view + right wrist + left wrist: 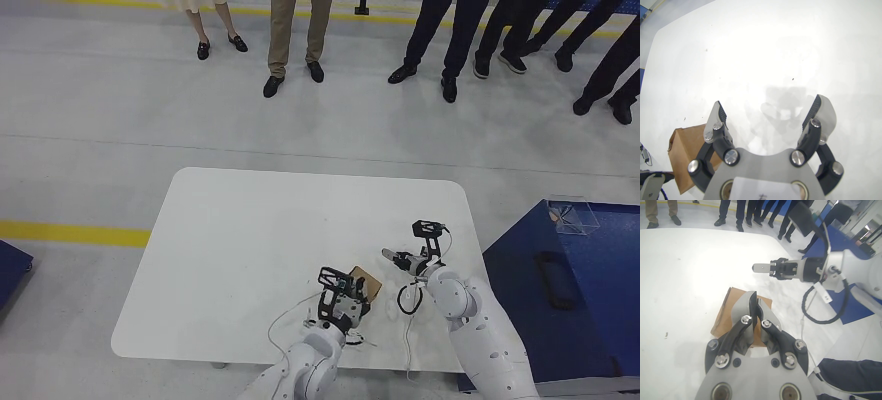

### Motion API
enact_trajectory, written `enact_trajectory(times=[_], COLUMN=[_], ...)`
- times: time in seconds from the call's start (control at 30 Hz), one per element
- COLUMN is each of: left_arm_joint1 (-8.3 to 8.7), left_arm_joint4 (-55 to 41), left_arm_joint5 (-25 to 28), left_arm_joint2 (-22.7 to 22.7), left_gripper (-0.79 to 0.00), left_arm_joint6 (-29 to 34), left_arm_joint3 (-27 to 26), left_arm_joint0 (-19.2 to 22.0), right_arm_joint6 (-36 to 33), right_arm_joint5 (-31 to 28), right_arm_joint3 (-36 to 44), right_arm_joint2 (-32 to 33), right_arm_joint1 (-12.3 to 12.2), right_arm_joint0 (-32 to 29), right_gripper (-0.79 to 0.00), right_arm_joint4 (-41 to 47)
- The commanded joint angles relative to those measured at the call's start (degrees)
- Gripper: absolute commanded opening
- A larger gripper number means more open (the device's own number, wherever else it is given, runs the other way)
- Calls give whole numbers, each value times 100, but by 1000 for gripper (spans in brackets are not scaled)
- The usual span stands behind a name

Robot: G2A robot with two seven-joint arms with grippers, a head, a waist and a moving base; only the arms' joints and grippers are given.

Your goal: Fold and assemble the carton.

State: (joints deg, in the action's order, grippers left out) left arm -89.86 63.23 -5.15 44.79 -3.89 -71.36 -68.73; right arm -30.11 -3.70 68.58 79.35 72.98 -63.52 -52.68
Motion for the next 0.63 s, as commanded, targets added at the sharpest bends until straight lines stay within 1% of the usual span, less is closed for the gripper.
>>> enact_trajectory(times=[0.0,0.07,0.13,0.23,0.33,0.37,0.4,0.43,0.47,0.5,0.53,0.6], left_arm_joint1=[-11,-33,-56,-45,-5,11,24,24,21,25,26,25], left_arm_joint4=[84,134,-2,-103,-344,-457,-493,-493,-480,-500,-501,-495], left_arm_joint5=[-127,-238,-166,-39,235,329,388,388,374,396,398,391], left_arm_joint2=[-4,-20,-7,110,317,413,465,465,449,472,474,467], left_gripper=[-785,-785,-785,-785,-785,-200,0,0,-778,-771,-730,-606], left_arm_joint6=[168,194,-9,-589,-1311,-1533,-1639,-1639,-1594,-1669,-1671,-1644], left_arm_joint3=[114,177,111,-101,-422,-535,-578,-578,-566,-586,-587,-579], left_arm_joint0=[36,82,44,-116,-426,-533,-599,-599,-575,-604,-609,-601], right_arm_joint6=[0,0,0,0,0,0,0,0,0,0,0,0], right_arm_joint5=[0,0,0,0,0,0,0,0,0,0,0,0], right_arm_joint3=[0,0,0,0,0,0,0,0,0,0,0,0], right_arm_joint2=[0,0,0,0,0,0,0,0,0,0,0,0], right_arm_joint1=[0,0,0,0,0,0,0,0,0,0,0,0], right_arm_joint0=[0,0,0,0,0,0,0,0,0,0,0,0], right_gripper=[0,0,0,0,0,0,0,0,0,-1,0,-1], right_arm_joint4=[0,0,0,0,0,0,0,0,0,0,0,0])
